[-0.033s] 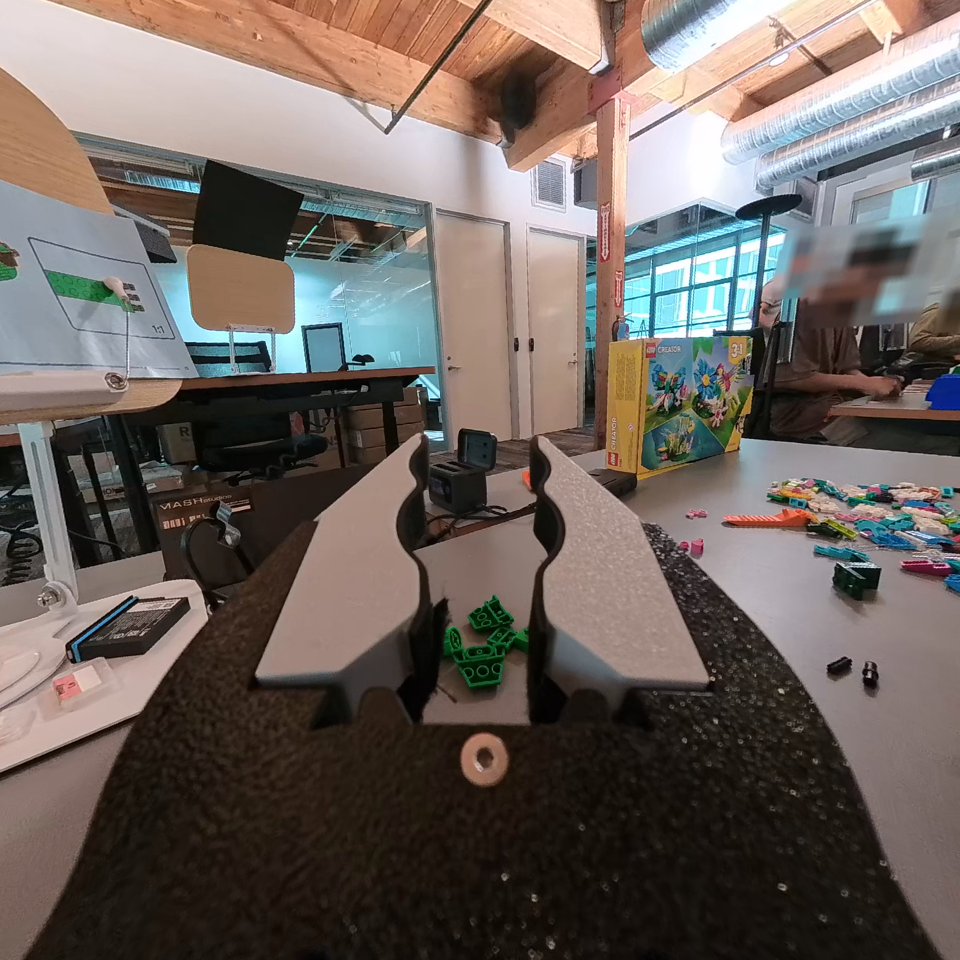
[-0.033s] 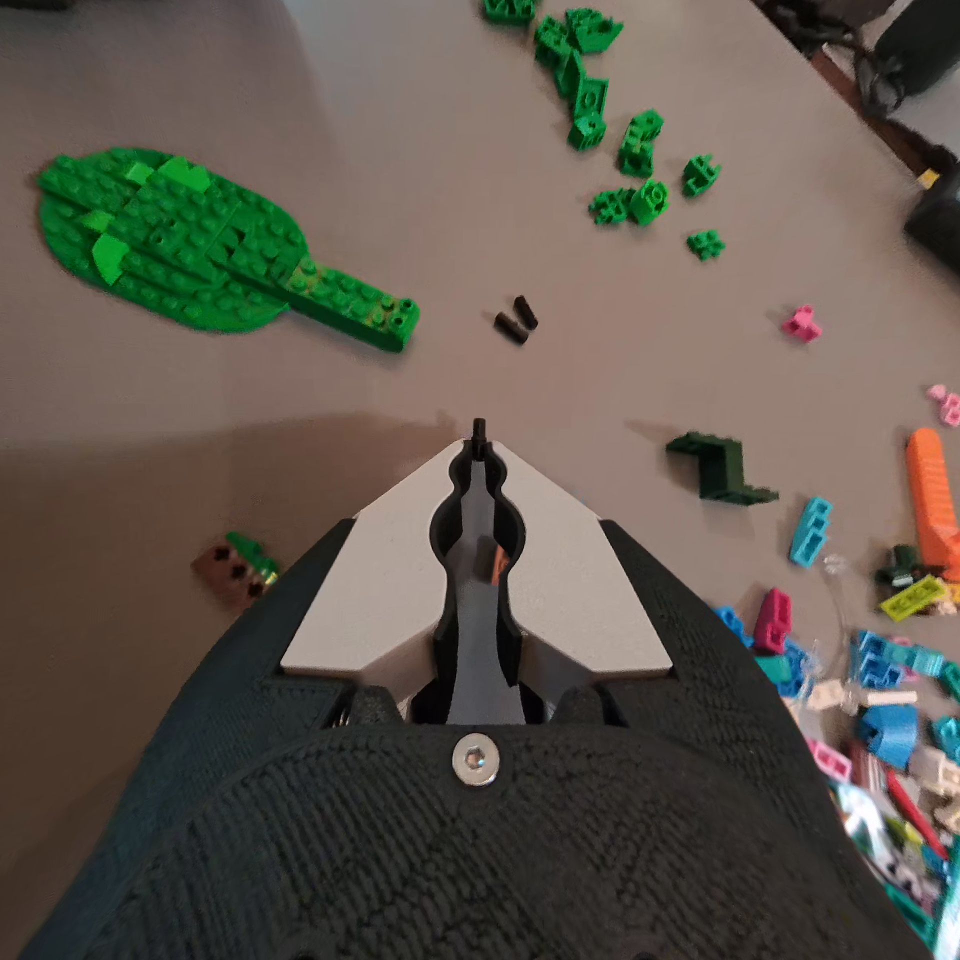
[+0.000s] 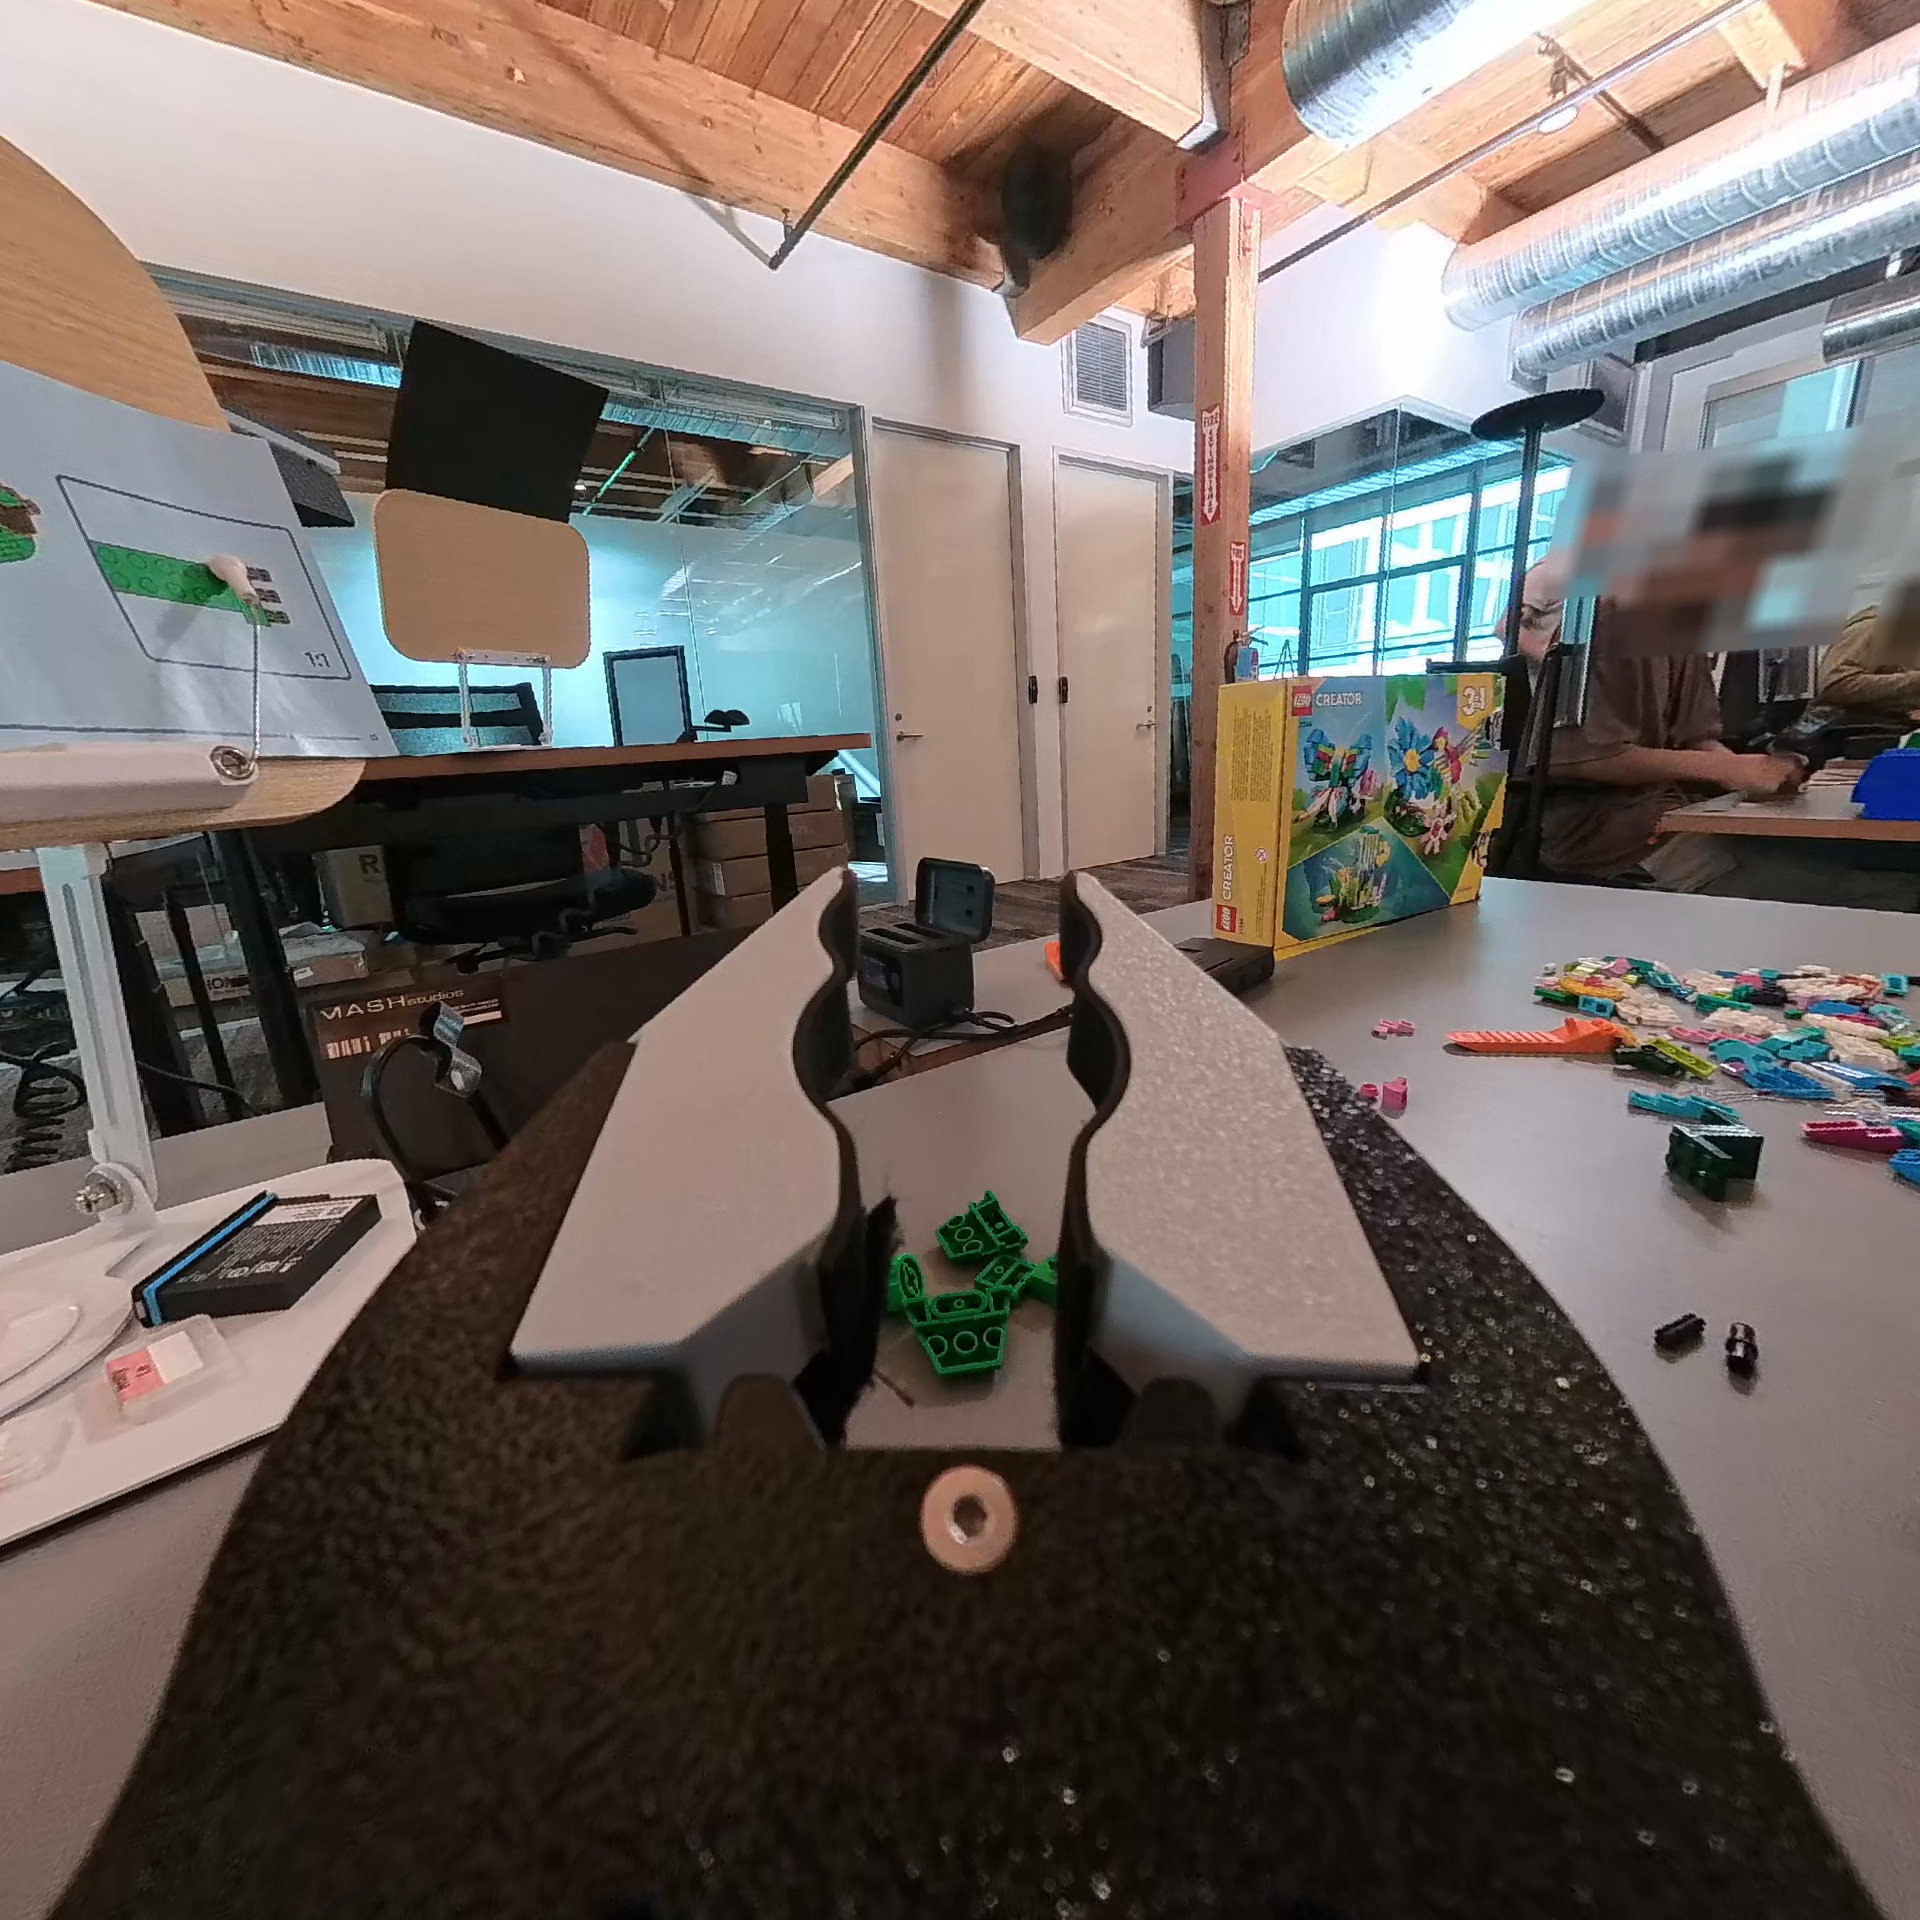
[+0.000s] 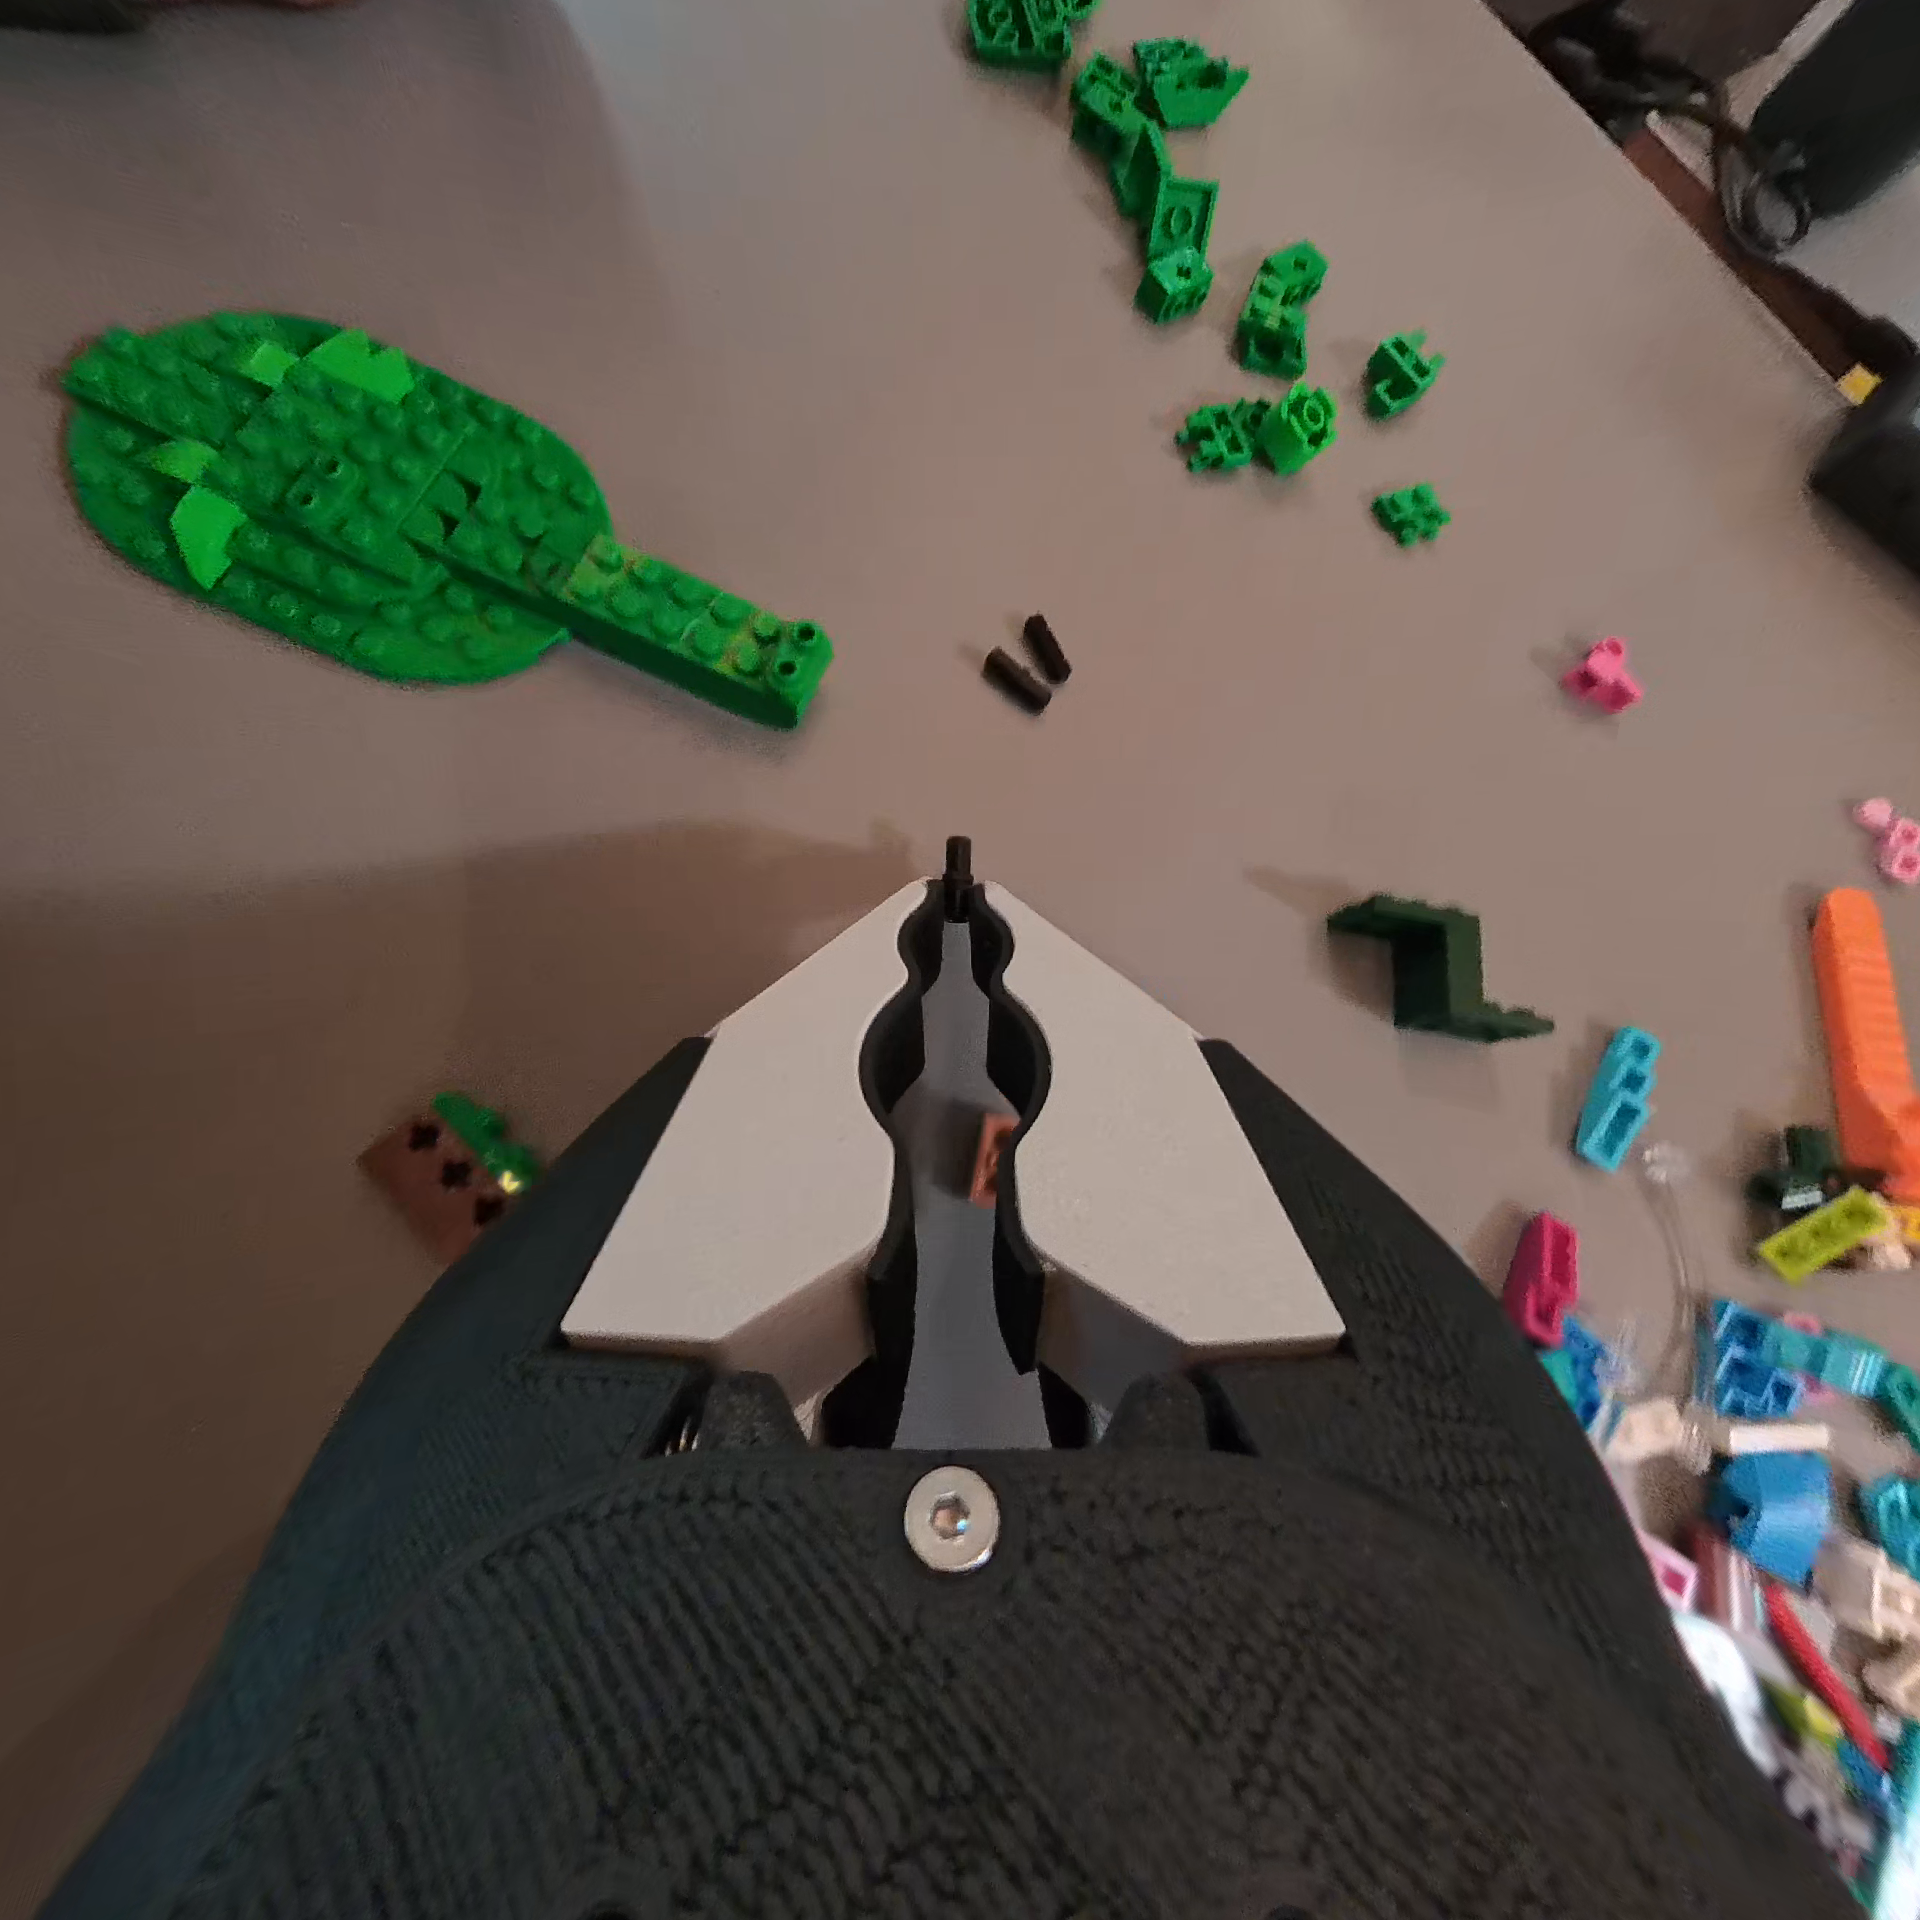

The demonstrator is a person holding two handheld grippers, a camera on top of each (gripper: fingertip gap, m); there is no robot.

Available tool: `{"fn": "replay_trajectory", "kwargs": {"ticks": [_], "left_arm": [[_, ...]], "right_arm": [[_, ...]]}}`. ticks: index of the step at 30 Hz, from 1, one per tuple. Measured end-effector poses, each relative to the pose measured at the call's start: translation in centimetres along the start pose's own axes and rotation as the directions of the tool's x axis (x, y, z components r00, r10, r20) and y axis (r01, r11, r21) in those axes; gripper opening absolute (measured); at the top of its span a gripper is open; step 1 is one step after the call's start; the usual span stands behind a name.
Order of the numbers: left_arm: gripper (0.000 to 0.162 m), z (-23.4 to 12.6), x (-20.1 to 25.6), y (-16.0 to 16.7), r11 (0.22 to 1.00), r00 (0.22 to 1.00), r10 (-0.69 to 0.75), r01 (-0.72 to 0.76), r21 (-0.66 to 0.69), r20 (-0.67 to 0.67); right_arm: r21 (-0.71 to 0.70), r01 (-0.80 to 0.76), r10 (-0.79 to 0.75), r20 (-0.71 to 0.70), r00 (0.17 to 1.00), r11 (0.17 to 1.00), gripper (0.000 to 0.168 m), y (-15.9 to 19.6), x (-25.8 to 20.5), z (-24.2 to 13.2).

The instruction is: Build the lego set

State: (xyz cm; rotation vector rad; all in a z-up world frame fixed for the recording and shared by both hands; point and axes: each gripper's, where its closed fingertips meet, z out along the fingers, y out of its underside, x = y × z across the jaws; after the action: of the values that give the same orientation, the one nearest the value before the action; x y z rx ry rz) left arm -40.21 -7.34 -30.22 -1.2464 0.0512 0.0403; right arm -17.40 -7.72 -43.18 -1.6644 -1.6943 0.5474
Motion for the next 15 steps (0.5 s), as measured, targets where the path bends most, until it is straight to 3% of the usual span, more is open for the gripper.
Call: {"fn": "replay_trajectory", "kwargs": {"ticks": [9,15], "left_arm": [[0.036,0.0,0.0,0.0,1.000,1.000,-0.003,0.003,0.001,0.000],[0.036,0.0,-0.1,0.0,1.000,1.000,-0.004,0.004,0.000,0.000]], "right_arm": [[-0.062,0.182,-0.179,0.050,0.983,0.981,0.003,-1.7,2.8,2.4],[-0.076,0.164,-0.161,0.042,0.986,0.984,0.003,-1.9,5.9,3.8]]}}
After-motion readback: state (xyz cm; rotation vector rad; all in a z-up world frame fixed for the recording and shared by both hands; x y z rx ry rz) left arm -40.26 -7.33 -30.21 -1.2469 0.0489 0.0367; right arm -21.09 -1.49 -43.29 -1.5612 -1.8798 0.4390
